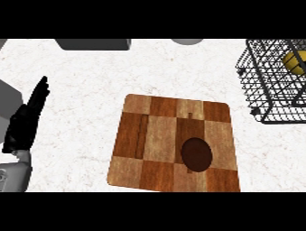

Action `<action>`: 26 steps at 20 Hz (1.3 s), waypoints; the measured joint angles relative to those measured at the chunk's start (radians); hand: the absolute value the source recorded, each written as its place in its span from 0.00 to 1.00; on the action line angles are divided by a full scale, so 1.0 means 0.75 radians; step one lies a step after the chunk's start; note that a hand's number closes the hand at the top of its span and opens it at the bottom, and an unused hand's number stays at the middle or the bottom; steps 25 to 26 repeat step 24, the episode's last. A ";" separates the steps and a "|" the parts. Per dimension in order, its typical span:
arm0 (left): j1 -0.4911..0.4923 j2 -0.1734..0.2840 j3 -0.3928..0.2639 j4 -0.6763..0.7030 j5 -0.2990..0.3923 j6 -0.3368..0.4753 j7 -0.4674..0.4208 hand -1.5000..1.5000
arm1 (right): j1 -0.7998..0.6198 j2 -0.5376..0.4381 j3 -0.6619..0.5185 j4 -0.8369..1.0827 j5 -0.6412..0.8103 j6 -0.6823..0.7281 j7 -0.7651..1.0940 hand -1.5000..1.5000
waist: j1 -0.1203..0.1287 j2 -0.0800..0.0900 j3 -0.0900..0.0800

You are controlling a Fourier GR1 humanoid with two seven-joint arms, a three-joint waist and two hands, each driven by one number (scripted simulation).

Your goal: Pick the lemon from the cutting board and place it in the tiered basket

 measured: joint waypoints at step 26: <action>0.049 -0.022 0.011 -0.043 -0.023 0.007 0.009 0.50 | 0.393 -0.498 -0.666 0.065 -0.539 0.415 -0.105 0.00 | -0.030 -0.005 0.000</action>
